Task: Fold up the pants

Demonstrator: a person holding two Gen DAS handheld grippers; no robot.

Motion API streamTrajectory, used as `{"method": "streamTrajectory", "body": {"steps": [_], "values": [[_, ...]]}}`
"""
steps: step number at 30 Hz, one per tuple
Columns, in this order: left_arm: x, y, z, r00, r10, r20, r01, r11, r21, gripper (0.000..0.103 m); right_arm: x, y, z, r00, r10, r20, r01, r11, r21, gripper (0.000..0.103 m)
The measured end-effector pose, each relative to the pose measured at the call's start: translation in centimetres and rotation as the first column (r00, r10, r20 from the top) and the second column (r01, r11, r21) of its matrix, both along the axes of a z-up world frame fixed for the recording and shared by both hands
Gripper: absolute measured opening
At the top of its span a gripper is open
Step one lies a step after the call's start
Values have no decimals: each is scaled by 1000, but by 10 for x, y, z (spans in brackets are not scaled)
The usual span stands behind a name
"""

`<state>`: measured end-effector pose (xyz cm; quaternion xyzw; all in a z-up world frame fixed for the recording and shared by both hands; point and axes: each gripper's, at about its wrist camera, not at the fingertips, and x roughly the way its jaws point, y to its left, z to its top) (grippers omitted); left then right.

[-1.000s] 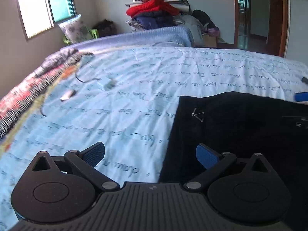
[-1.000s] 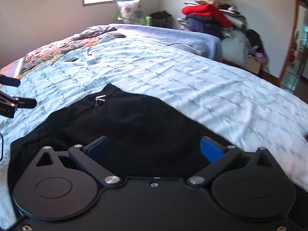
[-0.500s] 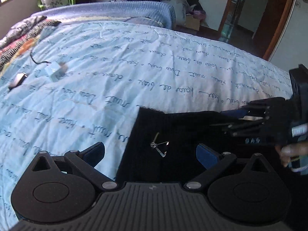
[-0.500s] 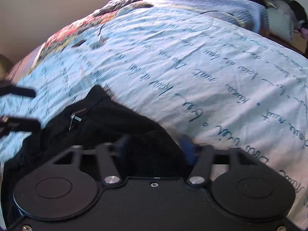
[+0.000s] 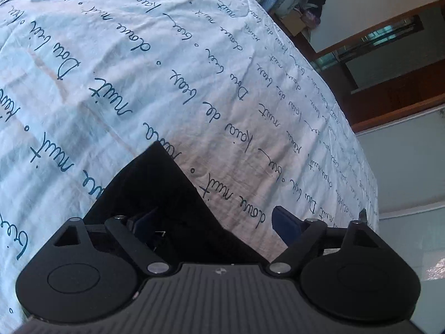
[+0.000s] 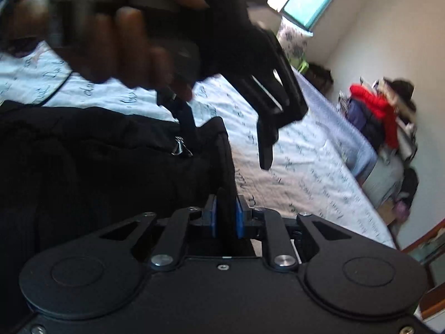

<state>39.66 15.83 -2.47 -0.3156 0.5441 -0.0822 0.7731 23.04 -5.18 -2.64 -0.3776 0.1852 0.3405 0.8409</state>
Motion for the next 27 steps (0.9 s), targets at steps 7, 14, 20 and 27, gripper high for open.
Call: {"method": "streamTrajectory", "body": {"steps": [7, 14, 20, 27], "values": [[-27, 10, 5, 999, 35, 36, -35, 999, 1, 5, -25, -2, -1, 995, 13, 95, -12, 1000, -11, 15], [-73, 3, 34, 970, 44, 240, -75, 990, 121, 3, -31, -17, -3, 993, -21, 118, 24, 999, -29, 42], [-122, 0, 46, 940, 14, 341, -77, 982, 172, 3, -25, -82, -3, 986, -164, 40, 165, 986, -20, 64], [-135, 3, 50, 935, 33, 353, -96, 982, 161, 4, -42, -134, -12, 953, -300, 35, 302, 952, -47, 63]]}}
